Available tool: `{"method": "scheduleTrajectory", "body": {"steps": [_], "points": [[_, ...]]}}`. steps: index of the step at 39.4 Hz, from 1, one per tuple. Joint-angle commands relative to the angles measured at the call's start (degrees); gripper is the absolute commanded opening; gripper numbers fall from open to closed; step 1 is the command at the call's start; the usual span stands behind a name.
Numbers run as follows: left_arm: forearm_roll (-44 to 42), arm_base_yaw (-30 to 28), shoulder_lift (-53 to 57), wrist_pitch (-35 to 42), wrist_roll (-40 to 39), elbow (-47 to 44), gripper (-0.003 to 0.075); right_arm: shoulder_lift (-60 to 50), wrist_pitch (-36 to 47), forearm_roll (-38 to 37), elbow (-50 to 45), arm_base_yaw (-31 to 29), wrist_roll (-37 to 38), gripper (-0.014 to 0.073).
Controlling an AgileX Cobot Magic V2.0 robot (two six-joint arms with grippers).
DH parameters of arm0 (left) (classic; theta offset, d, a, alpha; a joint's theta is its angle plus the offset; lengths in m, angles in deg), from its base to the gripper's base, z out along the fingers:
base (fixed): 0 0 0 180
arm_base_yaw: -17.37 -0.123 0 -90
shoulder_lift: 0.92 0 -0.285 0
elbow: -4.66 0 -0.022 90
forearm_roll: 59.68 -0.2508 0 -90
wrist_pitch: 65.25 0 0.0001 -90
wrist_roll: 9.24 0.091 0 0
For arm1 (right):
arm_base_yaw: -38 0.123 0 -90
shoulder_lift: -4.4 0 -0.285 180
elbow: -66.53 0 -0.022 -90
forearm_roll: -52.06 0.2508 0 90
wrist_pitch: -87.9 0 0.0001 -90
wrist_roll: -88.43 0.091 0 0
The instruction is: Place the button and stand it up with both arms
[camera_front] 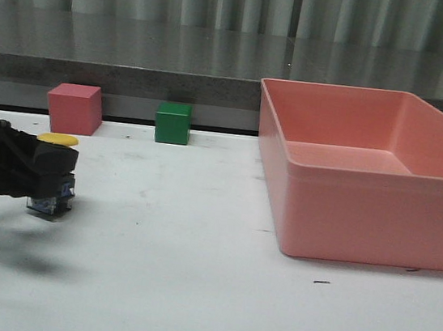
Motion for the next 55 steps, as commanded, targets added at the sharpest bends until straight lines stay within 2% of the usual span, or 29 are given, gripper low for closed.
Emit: {"method": "scheduleTrajectory", "body": {"steps": [1, 8, 15, 20, 34, 42, 48, 55], "points": [[0.79, -0.15, 0.88, 11.33, 0.13, 0.55, 0.0169, 0.34, 4.85, -0.69, 1.44, 0.08, -0.51, -0.0062], [0.79, -0.15, 0.75, 11.42, 0.13, 0.55, 0.0193, 0.34, 4.85, -0.69, 1.44, 0.08, -0.51, -0.0062], [0.79, -0.15, 0.75, 11.76, 0.13, 0.55, 0.0346, 0.34, 4.85, -0.69, 1.44, 0.08, -0.51, -0.0062], [0.79, -0.15, 0.75, 11.76, 0.13, 0.55, 0.0427, 0.34, 4.85, -0.69, 1.44, 0.08, -0.51, -0.0062], [-2.19, -0.15, 4.79, 10.50, 0.13, 0.55, 0.0472, 0.34, 4.85, -0.69, 1.44, 0.08, -0.51, -0.0062], [-3.12, -0.15, 15.58, -4.87, -0.96, 0.55, 0.0503, 0.34, 4.85, -0.69, 1.44, 0.08, -0.51, -0.0062], [-3.11, -0.15, 28.20, -16.05, -9.47, 1.27, 0.0502, 0.34, 4.85, -0.69, 1.44, 0.08, -0.51, -0.0062], [-5.09, -0.15, 41.62, -37.67, -13.93, 4.79, 0.0486, 0.34, 4.85, -0.69, 1.44, 0.08, -0.51, -0.0062]]}}
